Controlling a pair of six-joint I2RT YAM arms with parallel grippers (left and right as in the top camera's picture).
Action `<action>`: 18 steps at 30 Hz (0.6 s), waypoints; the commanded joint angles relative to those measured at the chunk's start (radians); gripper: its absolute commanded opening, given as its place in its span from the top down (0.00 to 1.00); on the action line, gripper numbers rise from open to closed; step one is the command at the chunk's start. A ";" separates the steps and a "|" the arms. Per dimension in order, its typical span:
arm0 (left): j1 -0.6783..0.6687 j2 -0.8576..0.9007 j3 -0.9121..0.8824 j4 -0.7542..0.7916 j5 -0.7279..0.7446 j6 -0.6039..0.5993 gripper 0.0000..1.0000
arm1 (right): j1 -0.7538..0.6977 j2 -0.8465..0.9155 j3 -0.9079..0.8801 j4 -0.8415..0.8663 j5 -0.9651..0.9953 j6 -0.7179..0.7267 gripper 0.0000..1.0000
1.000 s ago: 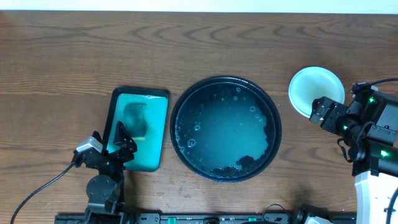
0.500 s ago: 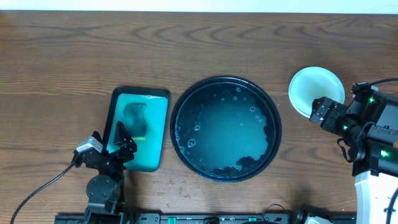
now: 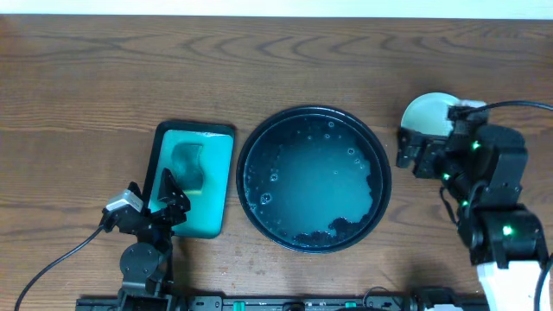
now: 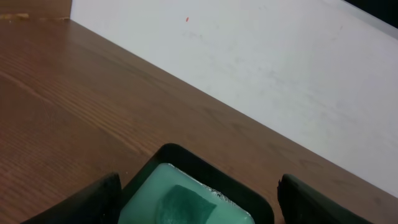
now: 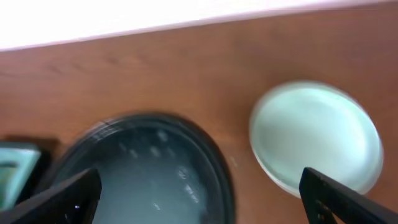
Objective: Clean dirty plates on tray and stack at the side
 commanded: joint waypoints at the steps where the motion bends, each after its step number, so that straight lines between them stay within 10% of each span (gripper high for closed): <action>1: 0.005 -0.006 -0.017 -0.041 -0.002 0.021 0.20 | 0.089 -0.098 -0.011 0.122 0.042 -0.012 0.01; 18: 0.005 -0.006 -0.017 -0.041 -0.003 0.021 0.20 | 0.095 -0.805 -0.563 0.376 0.039 0.148 0.01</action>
